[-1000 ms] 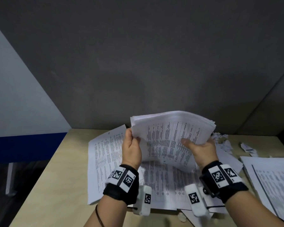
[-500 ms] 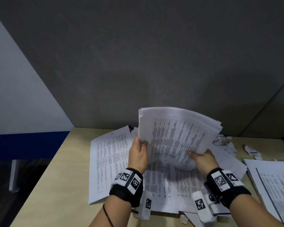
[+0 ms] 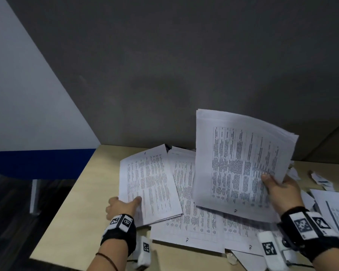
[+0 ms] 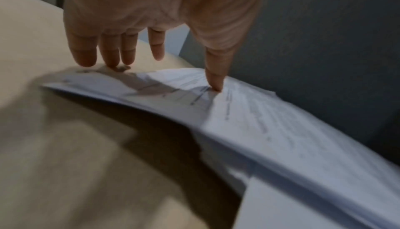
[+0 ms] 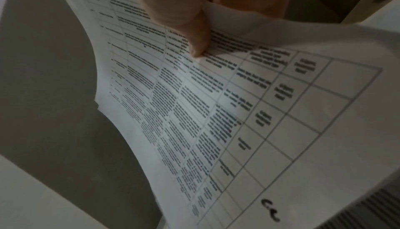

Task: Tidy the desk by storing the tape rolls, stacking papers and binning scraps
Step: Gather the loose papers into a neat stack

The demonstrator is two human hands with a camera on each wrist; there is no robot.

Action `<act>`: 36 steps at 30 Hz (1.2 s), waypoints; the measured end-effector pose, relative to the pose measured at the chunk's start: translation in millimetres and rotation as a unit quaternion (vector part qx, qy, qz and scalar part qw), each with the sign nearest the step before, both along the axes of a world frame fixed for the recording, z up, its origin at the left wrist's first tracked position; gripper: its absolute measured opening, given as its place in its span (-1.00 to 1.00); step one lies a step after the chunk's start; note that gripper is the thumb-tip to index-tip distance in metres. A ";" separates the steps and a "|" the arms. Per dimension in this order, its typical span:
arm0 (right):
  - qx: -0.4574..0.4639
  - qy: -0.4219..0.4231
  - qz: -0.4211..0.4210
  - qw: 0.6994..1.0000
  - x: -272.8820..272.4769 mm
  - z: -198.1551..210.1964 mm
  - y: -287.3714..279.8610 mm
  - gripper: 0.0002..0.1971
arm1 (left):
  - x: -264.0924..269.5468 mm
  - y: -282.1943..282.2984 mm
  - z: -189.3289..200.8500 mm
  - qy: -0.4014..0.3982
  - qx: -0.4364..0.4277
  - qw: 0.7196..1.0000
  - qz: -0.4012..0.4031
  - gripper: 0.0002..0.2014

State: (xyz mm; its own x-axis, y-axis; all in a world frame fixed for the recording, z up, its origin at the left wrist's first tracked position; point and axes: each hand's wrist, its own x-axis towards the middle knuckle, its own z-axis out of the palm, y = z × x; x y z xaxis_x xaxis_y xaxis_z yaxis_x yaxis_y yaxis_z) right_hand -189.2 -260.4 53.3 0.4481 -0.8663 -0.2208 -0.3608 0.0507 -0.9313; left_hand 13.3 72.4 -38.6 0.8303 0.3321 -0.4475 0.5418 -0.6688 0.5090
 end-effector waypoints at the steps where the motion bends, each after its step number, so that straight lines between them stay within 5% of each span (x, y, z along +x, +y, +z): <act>1: -0.001 0.003 0.005 1.000 0.6 0.5 3.0 -0.77 | -1.3 2.1 -1.6 0.009 0.014 1.000 -0.002 -0.04; 5: -0.001 -0.003 0.015 1.000 1.7 5.6 11.1 -0.86 | -0.6 -9.4 0.2 0.038 0.037 0.999 -0.007 0.16; 10: 0.006 -0.015 0.005 1.000 4.3 0.7 10.4 -0.78 | 6.1 -25.1 -5.2 0.060 -0.015 0.998 0.018 0.20; 15: 0.017 -0.004 0.005 1.000 1.4 -2.1 7.3 -0.84 | 2.9 -32.7 0.5 0.056 0.046 0.997 -0.009 0.11; 22: 0.023 -0.002 0.001 1.000 -3.2 -0.3 10.4 -0.83 | 12.3 -37.6 -1.0 0.037 -0.046 0.998 0.009 0.27; 26: 0.027 -0.003 -0.022 0.999 -8.1 0.4 3.2 -0.76 | 12.6 -31.1 0.8 -0.004 -0.138 0.989 0.053 -0.11; 31: 0.029 0.000 -0.040 0.999 -12.4 -4.6 -3.6 -0.71 | 12.4 -16.6 8.3 -0.075 -0.126 0.986 0.077 -0.55; 36: 0.030 0.008 -0.025 0.999 -6.1 -3.6 4.7 -0.81 | 15.6 -1.0 14.3 -0.106 -0.121 0.985 0.056 -0.75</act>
